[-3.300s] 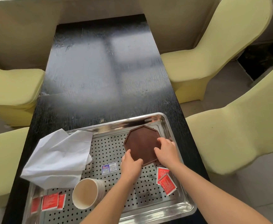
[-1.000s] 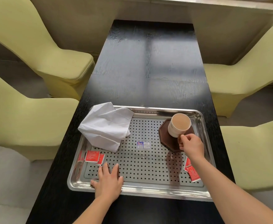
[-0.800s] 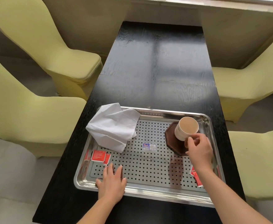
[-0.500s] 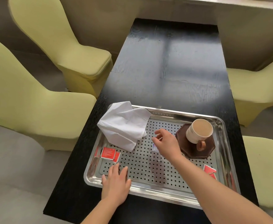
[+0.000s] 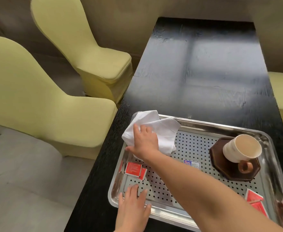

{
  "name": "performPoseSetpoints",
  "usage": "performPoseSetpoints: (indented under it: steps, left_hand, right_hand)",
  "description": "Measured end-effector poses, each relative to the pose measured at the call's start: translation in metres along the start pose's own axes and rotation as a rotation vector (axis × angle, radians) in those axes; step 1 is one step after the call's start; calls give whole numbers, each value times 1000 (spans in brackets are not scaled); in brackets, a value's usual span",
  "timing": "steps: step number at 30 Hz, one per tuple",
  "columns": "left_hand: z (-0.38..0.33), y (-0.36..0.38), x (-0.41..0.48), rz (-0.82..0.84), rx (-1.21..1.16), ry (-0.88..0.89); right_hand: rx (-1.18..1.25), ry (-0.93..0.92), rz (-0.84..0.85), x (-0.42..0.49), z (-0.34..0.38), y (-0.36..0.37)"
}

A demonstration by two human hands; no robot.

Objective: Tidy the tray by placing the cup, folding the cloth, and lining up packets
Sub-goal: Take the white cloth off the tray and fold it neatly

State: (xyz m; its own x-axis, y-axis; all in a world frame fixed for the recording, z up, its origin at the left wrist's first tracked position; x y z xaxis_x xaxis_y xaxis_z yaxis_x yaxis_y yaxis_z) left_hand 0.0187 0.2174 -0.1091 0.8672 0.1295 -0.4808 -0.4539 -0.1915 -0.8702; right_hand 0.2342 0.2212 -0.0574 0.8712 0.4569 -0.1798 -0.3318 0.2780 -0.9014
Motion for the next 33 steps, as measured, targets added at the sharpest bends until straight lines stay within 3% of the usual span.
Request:
performPoseSetpoints:
  steps: [5,11,16,24,29,33]
  left_hand:
    - [12,-2,8,17,31,26]
    - [13,-1,4,-37,13,54]
    - [10,-5,3,-30,-1,46]
    - [2,-15,-3,-46,-12,29]
    - [2,-14,-1,-38,-14,7]
    - [1,-12,-2,-43,-22,3]
  right_hand:
    - [-17,-30,-45,16,-5,3]
    - [285,88,-290,1,-44,-50]
    - [541,145,-512,-48,-96,-116]
    - [660,100,-699,-162,-150,-166]
    - [595,181,-565,-204,-163,-108]
    - [380,171,-263,-213,-163,-48]
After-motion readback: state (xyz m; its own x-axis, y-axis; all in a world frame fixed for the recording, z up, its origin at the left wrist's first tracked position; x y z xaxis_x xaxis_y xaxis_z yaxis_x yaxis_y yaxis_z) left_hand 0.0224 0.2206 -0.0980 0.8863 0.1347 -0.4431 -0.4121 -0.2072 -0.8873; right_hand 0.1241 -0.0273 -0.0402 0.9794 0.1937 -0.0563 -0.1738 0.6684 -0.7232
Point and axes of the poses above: each hand's wrist, its own x-axis towards the middle knuckle, its own y-axis out of the palm, z = x × y, the point moved 7 cm from there along x, towards the middle knuckle, and after that the axes turned 10 degrees about x, right-handed, at the moved point
